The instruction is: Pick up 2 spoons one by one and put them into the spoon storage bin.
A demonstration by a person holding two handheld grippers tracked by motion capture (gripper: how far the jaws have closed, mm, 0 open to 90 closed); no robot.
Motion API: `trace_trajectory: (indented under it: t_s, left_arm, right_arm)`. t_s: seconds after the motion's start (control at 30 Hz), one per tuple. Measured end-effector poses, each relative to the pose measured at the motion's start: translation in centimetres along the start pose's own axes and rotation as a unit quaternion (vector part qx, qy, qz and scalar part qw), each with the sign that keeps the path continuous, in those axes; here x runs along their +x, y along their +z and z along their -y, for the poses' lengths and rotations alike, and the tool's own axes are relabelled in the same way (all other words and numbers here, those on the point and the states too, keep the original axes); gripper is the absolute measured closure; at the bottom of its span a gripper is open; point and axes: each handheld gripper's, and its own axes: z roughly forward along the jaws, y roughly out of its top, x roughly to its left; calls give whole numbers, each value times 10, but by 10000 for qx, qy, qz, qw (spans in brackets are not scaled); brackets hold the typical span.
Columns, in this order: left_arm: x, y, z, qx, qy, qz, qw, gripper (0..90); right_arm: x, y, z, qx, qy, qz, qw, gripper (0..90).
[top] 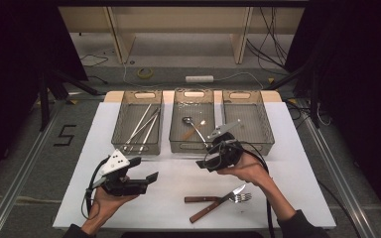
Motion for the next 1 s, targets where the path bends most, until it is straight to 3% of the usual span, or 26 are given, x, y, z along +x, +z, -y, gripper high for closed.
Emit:
trace_trajectory:
  t_s: [0.53, 1.0]
  left_arm:
    - [-1, -1, 0, -4, 18, 5, 10000, 191]
    - [-1, 0, -1, 6, 36, 13, 10000, 191]
  right_arm:
    - [34, -6, 36, 175, -376, -302, 9987, 334]
    - [51, -2, 54, 389, -527, -458, 9968, 373]
